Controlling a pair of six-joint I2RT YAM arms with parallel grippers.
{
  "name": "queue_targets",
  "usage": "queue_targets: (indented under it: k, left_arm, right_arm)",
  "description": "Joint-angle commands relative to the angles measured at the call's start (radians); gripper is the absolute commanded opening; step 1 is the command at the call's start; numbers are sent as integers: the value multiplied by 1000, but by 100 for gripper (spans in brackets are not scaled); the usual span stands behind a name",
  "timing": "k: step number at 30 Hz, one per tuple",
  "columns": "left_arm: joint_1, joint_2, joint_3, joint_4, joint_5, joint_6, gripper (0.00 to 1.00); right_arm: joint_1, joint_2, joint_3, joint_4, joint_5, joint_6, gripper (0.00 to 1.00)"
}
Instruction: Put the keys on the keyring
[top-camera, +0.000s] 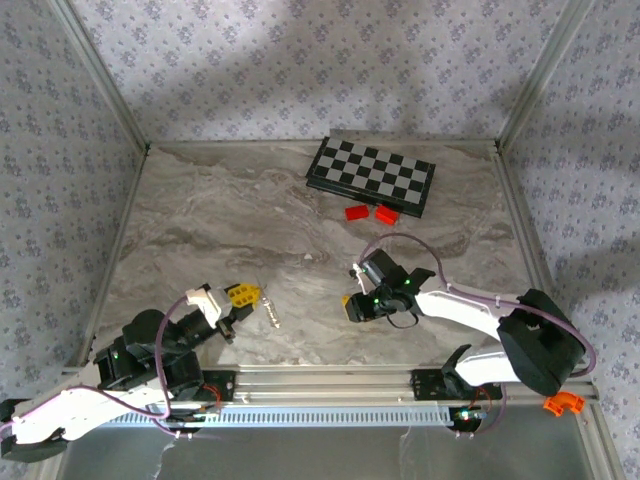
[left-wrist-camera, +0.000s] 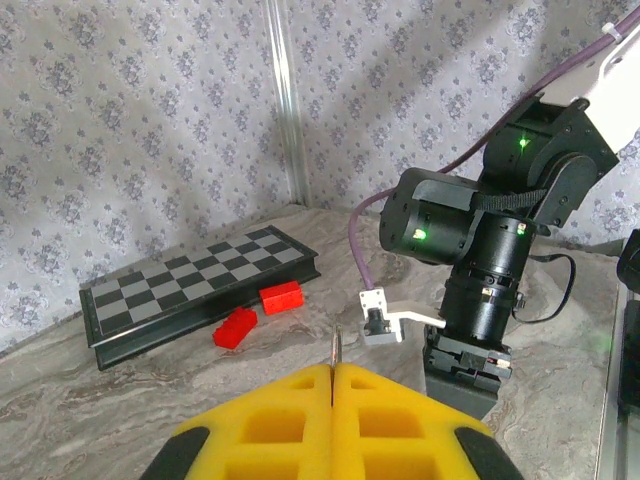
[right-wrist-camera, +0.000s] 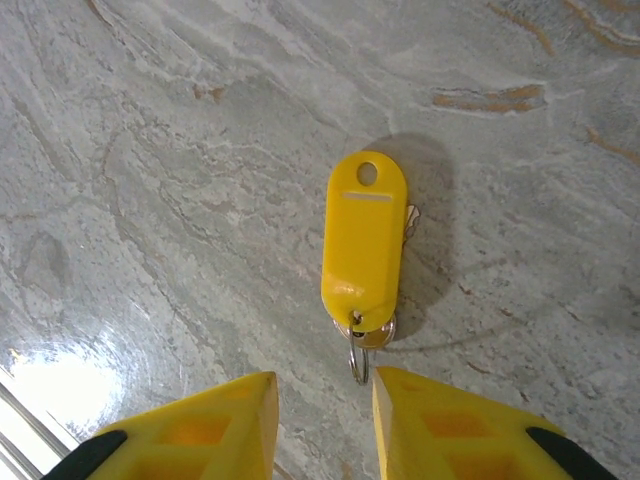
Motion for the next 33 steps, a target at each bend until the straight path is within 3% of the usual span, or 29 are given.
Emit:
queue_targets:
  k: [1, 18, 33]
  left_arm:
    - [-7, -14, 9, 38, 15, -7, 0]
    - [-7, -17, 12, 38, 14, -5, 0]
    - [-7, -19, 16, 38, 16, -5, 0]
  right_arm:
    - [0, 17, -2, -6, 13, -20, 31]
    - [15, 61, 27, 0, 31, -43, 21]
    - [19, 77, 43, 0, 43, -55, 19]
